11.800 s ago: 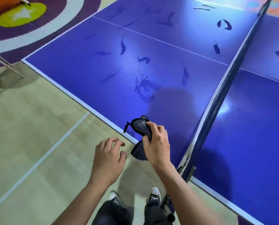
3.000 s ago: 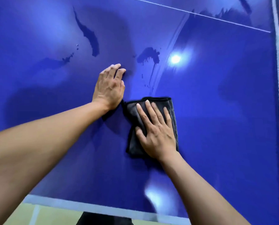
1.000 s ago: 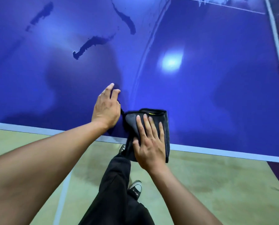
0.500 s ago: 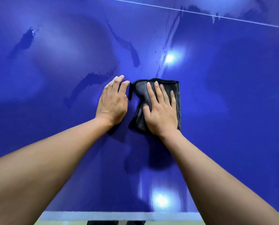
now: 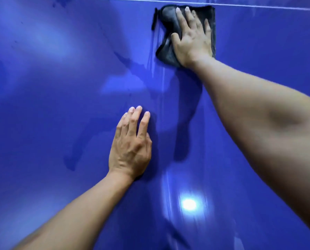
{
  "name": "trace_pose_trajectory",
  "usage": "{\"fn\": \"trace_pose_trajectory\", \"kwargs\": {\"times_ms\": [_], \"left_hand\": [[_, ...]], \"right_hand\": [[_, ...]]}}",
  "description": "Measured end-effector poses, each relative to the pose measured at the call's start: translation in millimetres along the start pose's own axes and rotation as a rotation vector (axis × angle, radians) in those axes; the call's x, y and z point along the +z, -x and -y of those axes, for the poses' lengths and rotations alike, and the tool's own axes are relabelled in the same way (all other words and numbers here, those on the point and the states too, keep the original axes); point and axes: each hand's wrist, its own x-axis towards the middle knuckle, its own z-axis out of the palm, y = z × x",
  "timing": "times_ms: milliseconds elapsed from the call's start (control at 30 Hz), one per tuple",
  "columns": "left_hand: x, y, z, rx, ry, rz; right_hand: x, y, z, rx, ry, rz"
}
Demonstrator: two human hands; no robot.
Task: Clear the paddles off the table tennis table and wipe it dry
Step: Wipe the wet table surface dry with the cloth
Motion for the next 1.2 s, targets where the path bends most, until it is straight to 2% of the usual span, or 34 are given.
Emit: {"fn": "trace_pose_trajectory", "kwargs": {"times_ms": [167,333,467,600,733,833,1033,1200], "left_hand": [[0,1,0,0.006,0.006,-0.034],[0,2,1,0.002,0.02,-0.036],[1,3,1,0.006,0.02,-0.042],[2,2,2,0.024,-0.014,-0.037],[-7,12,2,-0.041,0.034,-0.046],[-11,49,0,-0.026,0.035,-0.043],[-14,125,-49,-0.057,0.075,-0.029],[-17,176,-108,-0.07,0.075,0.011]], "right_hand": [[-5,-47,1,0.082,0.015,-0.032],[-5,-15,6,0.035,0.002,-0.03],[4,58,18,-0.029,-0.019,-0.002],[13,142,27,-0.014,-0.021,-0.022],[25,248,37,-0.006,-0.065,-0.064],[36,336,36,-0.031,-0.095,-0.112],[38,475,32,-0.088,-0.134,-0.056],[36,550,2,-0.145,-0.173,-0.018]]}}
